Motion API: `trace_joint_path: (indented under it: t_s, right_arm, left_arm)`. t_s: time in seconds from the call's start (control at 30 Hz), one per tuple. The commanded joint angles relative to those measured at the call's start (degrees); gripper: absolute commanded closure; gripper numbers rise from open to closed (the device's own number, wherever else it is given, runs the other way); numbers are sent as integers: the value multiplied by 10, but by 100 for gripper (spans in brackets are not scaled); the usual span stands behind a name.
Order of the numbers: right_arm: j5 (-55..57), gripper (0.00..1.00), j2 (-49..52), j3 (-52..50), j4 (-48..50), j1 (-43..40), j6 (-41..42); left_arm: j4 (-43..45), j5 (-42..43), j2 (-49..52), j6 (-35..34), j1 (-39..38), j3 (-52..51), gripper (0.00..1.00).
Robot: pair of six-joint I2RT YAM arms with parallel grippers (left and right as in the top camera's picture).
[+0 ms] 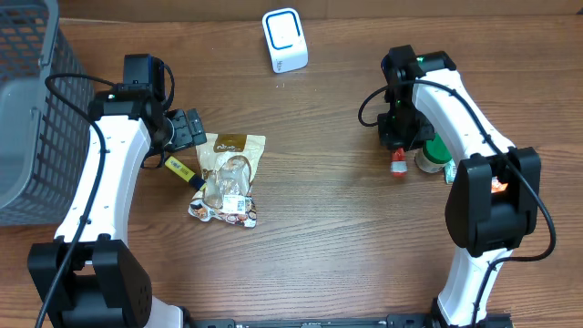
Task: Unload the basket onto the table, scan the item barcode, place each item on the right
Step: 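Move the right gripper left over the snack bag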
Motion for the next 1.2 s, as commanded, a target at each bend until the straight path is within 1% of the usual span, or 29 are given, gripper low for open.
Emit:
trace_joint_path:
  t_s: [0.0,0.17,0.33,0.47,0.6,0.8,0.93,1.1,1.17]
  right_arm:
    - [2,63,3,-3,6,1,-3]
    - [-9,63,3,-3,14,1,-2]
    - [-139,63,3,-3,41,10,-2]
    - [-242,63,3,-4,75,35,-2]
    - [-298,63,3,-13,118,76,16]
    - [-300,62,3,-45,197,164,62]
    - [-292,61,3,-77,275,228,106]
    - [-213,55,4,-116,350,286,165]
    - [-183,53,4,-126,365,300,168]
  left_arm:
    - [0,-3,-7,13,2,7,0]
    - [0,-3,-7,13,2,7,0]
    - [0,-3,-7,13,2,7,0]
    - [0,-3,-7,13,2,7,0]
    - [0,-3,-7,13,2,7,0]
    - [0,-3,-7,13,2,7,0]
    - [0,-3,-7,13,2,7,0]
    - [0,-3,-7,13,2,7,0]
    - [0,-3,-7,13,2,7,0]
